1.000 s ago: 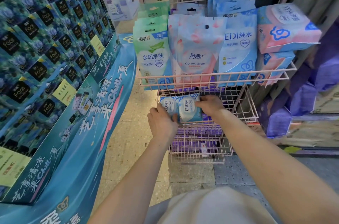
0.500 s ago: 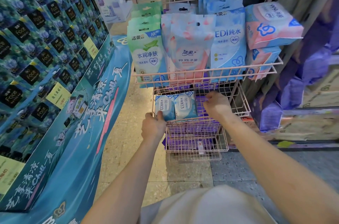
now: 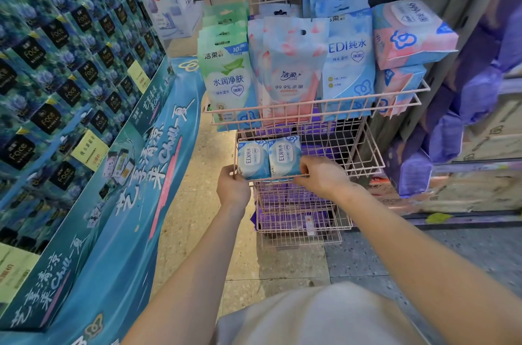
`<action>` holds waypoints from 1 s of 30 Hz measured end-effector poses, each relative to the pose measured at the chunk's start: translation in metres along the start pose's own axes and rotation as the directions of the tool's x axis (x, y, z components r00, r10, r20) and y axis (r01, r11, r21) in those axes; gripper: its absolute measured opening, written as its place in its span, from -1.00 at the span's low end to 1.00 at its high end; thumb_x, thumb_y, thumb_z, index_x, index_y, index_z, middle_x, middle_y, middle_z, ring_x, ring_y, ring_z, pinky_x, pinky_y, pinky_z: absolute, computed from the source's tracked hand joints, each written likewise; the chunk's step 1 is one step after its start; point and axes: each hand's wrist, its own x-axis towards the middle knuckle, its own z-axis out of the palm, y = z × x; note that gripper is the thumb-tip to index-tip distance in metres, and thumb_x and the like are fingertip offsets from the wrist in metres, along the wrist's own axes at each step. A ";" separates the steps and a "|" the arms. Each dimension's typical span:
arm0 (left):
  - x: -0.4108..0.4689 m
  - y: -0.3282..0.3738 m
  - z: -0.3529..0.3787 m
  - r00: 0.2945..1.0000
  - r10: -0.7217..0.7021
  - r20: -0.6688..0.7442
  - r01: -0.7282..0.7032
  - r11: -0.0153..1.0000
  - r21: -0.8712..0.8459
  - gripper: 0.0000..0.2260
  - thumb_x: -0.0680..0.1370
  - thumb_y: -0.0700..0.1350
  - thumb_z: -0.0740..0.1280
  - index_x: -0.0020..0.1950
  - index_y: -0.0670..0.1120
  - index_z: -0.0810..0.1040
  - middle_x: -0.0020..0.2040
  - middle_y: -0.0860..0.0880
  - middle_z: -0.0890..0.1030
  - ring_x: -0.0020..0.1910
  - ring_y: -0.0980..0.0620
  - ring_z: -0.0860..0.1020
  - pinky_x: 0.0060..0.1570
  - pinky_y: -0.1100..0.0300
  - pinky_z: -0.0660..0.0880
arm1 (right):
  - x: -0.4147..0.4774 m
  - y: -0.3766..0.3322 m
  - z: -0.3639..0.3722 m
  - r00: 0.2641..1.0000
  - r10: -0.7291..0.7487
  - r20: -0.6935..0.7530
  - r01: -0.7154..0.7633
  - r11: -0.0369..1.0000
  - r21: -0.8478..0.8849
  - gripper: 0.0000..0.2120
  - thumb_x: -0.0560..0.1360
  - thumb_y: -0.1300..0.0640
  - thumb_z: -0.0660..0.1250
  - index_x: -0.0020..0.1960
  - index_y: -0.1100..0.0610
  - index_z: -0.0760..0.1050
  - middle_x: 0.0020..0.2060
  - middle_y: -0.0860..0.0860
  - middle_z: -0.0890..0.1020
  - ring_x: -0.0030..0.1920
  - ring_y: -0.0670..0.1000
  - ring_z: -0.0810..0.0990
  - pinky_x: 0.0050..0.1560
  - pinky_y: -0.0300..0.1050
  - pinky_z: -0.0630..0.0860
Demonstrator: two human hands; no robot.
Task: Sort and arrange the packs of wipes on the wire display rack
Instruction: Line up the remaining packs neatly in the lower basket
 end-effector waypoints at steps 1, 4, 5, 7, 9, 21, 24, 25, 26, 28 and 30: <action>0.000 0.002 0.000 1.000 0.010 -0.005 -0.010 1.000 -0.006 -0.75 0.69 -0.25 0.17 0.33 -0.11 0.51 0.14 -0.14 0.64 -0.01 -0.11 0.58 -0.13 0.13 0.44 | 0.000 0.000 0.001 1.000 0.010 -0.019 -0.009 0.999 0.035 -0.69 0.48 -0.10 0.45 -0.09 0.02 0.36 -0.10 0.01 0.59 -0.14 0.05 0.51 -0.21 -0.10 0.35; -0.004 0.004 -0.001 1.000 0.024 -0.006 -0.024 1.000 -0.002 -0.74 0.70 -0.26 0.14 0.33 -0.12 0.50 0.08 -0.09 0.59 0.00 -0.10 0.56 -0.10 0.13 0.44 | -0.002 0.000 0.001 0.999 0.032 -0.044 -0.027 0.994 0.110 -0.71 0.47 -0.03 0.47 -0.15 0.04 0.37 -0.22 -0.02 0.54 -0.18 0.06 0.53 -0.27 -0.10 0.35; -0.005 0.004 -0.001 0.999 0.033 -0.010 -0.033 0.999 0.005 -0.74 0.70 -0.26 0.14 0.34 -0.12 0.50 0.07 -0.08 0.57 0.01 -0.09 0.55 -0.08 0.12 0.45 | -0.004 0.000 0.001 0.998 0.032 -0.057 -0.025 0.993 0.112 -0.72 0.47 -0.02 0.48 -0.15 0.05 0.38 -0.24 -0.04 0.53 -0.19 0.05 0.54 -0.29 -0.11 0.36; -0.008 0.003 -0.001 0.998 0.054 -0.025 -0.054 0.998 0.017 -0.74 0.71 -0.25 0.13 0.34 -0.12 0.50 0.08 -0.06 0.57 0.02 -0.07 0.54 -0.06 0.11 0.45 | -0.007 0.000 0.002 0.996 0.024 -0.089 -0.015 0.995 0.104 -0.73 0.47 -0.01 0.48 -0.15 0.06 0.41 -0.26 -0.05 0.53 -0.20 0.03 0.55 -0.28 -0.11 0.39; -0.007 0.003 -0.001 0.995 0.083 -0.046 -0.082 0.996 0.028 -0.73 0.71 -0.25 0.13 0.35 -0.12 0.51 0.07 -0.05 0.58 0.01 -0.07 0.54 -0.03 0.10 0.45 | -0.008 0.000 0.002 0.994 0.022 -0.104 -0.010 0.994 0.109 -0.72 0.47 -0.02 0.49 -0.16 0.06 0.41 -0.25 -0.05 0.55 -0.19 0.02 0.55 -0.28 -0.11 0.39; 0.000 0.015 -0.009 0.985 0.158 -0.065 -0.158 0.987 0.000 -0.75 0.71 -0.21 0.15 0.33 -0.11 0.53 0.09 -0.06 0.61 0.02 -0.06 0.56 -0.02 0.12 0.43 | -0.007 -0.008 -0.002 0.990 0.039 -0.133 -0.011 0.979 0.203 -0.68 0.48 -0.02 0.49 -0.20 0.06 0.37 -0.29 -0.05 0.52 -0.23 0.03 0.52 -0.28 -0.10 0.41; 0.004 0.008 -0.007 0.995 0.101 -0.003 -0.101 0.995 0.021 -0.76 0.71 -0.19 0.18 0.32 -0.09 0.54 0.11 -0.07 0.61 0.03 -0.09 0.57 0.00 0.09 0.50 | -0.006 -0.008 -0.004 0.991 0.048 -0.124 -0.029 0.987 0.156 -0.72 0.46 -0.01 0.49 -0.17 0.07 0.41 -0.25 -0.05 0.53 -0.21 0.02 0.53 -0.32 -0.14 0.32; 0.004 0.004 -0.006 0.996 0.092 0.012 -0.092 0.995 0.032 -0.77 0.71 -0.19 0.18 0.32 -0.09 0.54 0.10 -0.05 0.61 0.03 -0.08 0.56 0.01 0.10 0.50 | -0.006 -0.007 -0.004 0.992 0.048 -0.116 -0.031 0.989 0.144 -0.74 0.46 0.00 0.48 -0.17 0.07 0.42 -0.26 -0.05 0.53 -0.20 0.03 0.53 -0.35 -0.14 0.29; 0.003 0.002 -0.005 0.996 0.093 0.018 -0.093 0.995 0.042 -0.77 0.72 -0.18 0.19 0.32 -0.09 0.54 0.08 -0.03 0.59 0.03 -0.07 0.56 0.00 0.11 0.49 | -0.006 -0.006 -0.004 0.993 0.048 -0.109 -0.033 0.990 0.136 -0.74 0.46 0.00 0.48 -0.17 0.07 0.42 -0.26 -0.05 0.53 -0.20 0.03 0.54 -0.37 -0.15 0.27; 0.004 0.001 -0.004 0.995 0.095 0.012 -0.095 0.994 0.046 -0.77 0.71 -0.18 0.19 0.33 -0.10 0.54 0.07 -0.02 0.58 0.05 -0.09 0.57 -0.01 0.12 0.46 | -0.006 -0.006 -0.006 0.993 0.055 -0.100 -0.041 0.990 0.133 -0.73 0.44 -0.01 0.49 -0.17 0.07 0.43 -0.26 -0.05 0.53 -0.20 0.03 0.53 -0.37 -0.14 0.28; 0.005 0.003 -0.005 0.996 0.085 0.012 -0.086 0.994 0.069 -0.75 0.71 -0.18 0.19 0.35 -0.11 0.54 0.09 -0.07 0.61 0.06 -0.12 0.58 -0.02 0.11 0.46 | -0.006 -0.007 -0.007 0.994 0.063 -0.092 -0.049 0.989 0.141 -0.72 0.43 -0.03 0.50 -0.17 0.07 0.42 -0.24 -0.03 0.55 -0.19 0.04 0.55 -0.32 -0.12 0.34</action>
